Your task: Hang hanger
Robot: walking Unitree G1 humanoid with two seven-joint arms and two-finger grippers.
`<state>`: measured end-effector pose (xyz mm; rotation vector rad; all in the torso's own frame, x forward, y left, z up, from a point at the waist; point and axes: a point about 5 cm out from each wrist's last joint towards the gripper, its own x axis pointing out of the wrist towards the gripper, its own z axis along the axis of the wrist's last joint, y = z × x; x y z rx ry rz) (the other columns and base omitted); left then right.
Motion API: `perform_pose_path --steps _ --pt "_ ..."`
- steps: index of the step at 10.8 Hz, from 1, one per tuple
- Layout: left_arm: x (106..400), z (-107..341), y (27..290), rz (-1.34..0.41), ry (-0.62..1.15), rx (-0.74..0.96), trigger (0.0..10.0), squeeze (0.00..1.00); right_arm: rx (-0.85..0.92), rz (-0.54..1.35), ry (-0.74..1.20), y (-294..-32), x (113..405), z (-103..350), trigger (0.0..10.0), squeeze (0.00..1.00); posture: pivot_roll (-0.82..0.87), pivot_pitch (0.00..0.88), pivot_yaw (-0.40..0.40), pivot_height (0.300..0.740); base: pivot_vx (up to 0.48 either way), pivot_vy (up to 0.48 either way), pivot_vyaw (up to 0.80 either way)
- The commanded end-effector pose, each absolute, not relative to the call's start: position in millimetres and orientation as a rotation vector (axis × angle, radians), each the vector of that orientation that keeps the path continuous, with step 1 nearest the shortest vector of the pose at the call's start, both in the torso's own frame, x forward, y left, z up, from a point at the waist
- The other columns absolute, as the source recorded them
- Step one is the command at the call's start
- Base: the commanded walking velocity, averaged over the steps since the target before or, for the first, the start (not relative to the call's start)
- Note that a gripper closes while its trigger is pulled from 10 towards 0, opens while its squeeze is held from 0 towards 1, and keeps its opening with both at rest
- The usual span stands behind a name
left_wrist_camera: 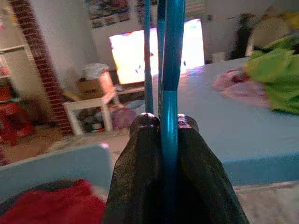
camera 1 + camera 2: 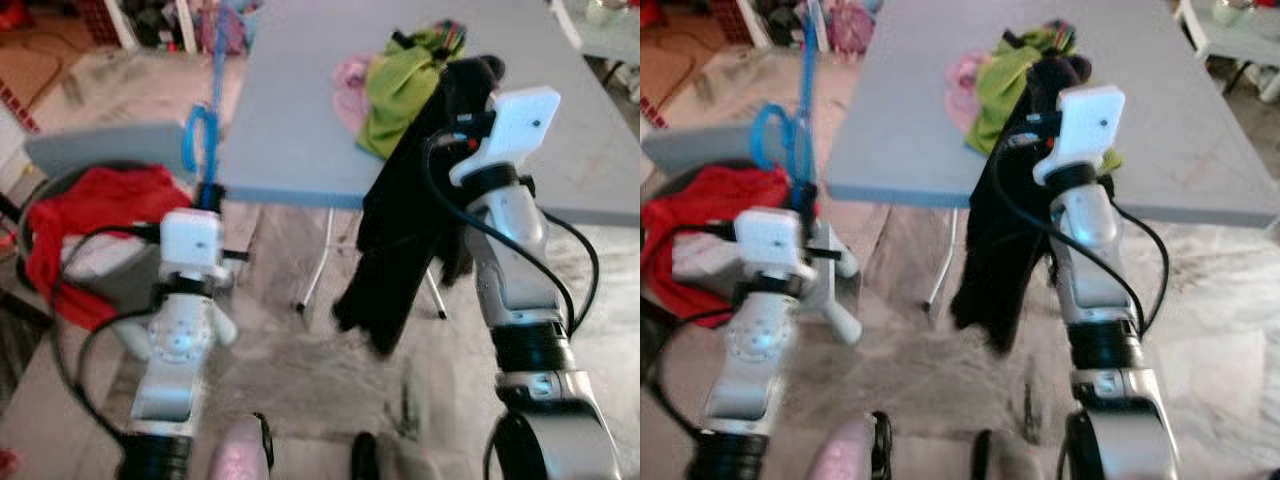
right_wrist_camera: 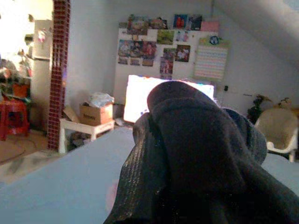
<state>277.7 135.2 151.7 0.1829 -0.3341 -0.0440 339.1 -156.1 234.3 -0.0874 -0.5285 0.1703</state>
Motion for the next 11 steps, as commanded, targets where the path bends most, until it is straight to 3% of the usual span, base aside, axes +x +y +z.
perform_pose_path --steps 1,5,11 --pt "276.0 156.0 138.3 -0.040 -0.354 0.188 10.0 0.00 -0.093 0.174 -0.569 -157.5 333.1 237.8 10.0 0.00 0.07 0.157 -0.029 0.740 0.364 0.000 0.00" --pt "279.5 162.2 140.6 -0.048 -0.374 0.183 10.0 0.00 -0.085 0.157 -0.546 -160.7 326.9 227.0 10.0 0.00 0.06 0.154 -0.021 0.740 0.480 0.000 0.00" --pt "281.1 164.0 131.4 -0.063 -0.382 0.165 10.0 0.00 0.039 0.166 -0.870 -138.9 371.1 359.4 10.0 0.00 0.07 0.152 -0.025 0.740 0.480 0.000 0.00"
